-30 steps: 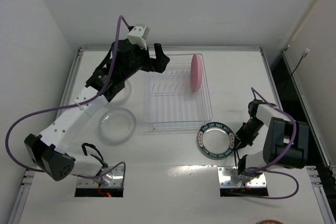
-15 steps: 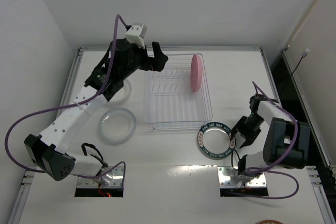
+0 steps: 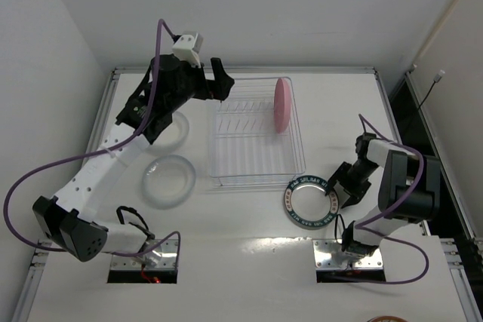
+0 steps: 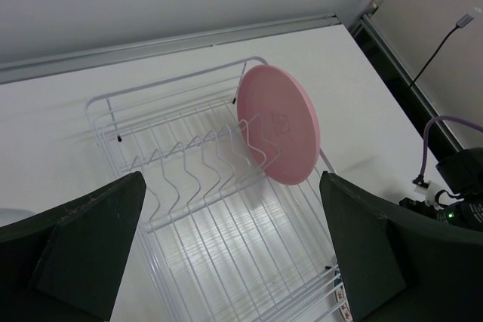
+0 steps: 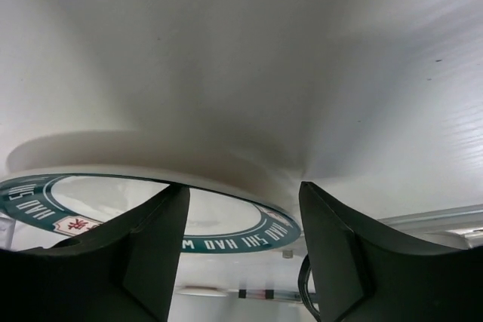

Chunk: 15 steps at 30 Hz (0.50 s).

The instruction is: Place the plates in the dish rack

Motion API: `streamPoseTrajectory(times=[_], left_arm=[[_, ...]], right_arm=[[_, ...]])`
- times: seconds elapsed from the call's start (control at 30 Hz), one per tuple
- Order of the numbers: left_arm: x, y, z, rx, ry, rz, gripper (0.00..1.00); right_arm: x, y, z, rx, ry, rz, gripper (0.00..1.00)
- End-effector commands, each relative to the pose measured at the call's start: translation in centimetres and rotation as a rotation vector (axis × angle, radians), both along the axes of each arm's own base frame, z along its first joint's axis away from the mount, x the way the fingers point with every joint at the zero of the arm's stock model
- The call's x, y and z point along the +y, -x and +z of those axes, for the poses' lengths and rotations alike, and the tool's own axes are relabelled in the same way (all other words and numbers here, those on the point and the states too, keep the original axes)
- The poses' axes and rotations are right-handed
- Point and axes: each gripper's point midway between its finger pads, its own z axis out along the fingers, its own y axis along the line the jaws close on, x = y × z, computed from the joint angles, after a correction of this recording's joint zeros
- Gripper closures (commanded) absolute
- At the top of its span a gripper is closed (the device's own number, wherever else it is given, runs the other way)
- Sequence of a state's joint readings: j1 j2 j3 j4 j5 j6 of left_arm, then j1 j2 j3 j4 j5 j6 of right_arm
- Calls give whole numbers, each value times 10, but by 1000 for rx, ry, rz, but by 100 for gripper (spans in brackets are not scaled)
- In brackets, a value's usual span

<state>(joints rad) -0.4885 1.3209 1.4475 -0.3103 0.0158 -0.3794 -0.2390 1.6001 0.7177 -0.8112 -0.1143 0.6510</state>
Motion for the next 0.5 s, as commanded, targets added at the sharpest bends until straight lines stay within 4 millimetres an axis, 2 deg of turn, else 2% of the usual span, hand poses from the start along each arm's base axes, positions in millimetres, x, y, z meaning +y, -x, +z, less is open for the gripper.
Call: streamPoseTrajectory(times=[0.0,0.03,0.07,0.1,0.13,0.2,0.23,0.27,0.37,0.47], left_arm=[[15,8,19,-45,36,20,0],[15,8,14,-35,31,20,0],[16,11,19,-46,37,20,0],[19,9,15,-33,42,31,0],[20,12,19,-42,46,31,0],[23,10,15,-35,42,40,0],[23,10,10,-26,38,40,0],[24,12,14,-34,42,40,0],[27,10,16,-43,46,49,0],[27,9,18,-51,50,49,0]], right_arm=[[-1,-16,-3,-56,1,13,43],[2,-13,-4,-50,-13,12,45],[2,-17,-4,-68,-21,20,48],[2,-18,-6,-69,-20,20,60],[2,-18,-6,-69,-20,20,71],[2,-18,-10,-52,-26,30,86],[2,-18,-10,-52,-26,30,97],[1,-20,-11,-47,-27,30,100],[-1,-19,-11,-47,-19,41,100],[-4,-27,-5,-85,0,43,100]])
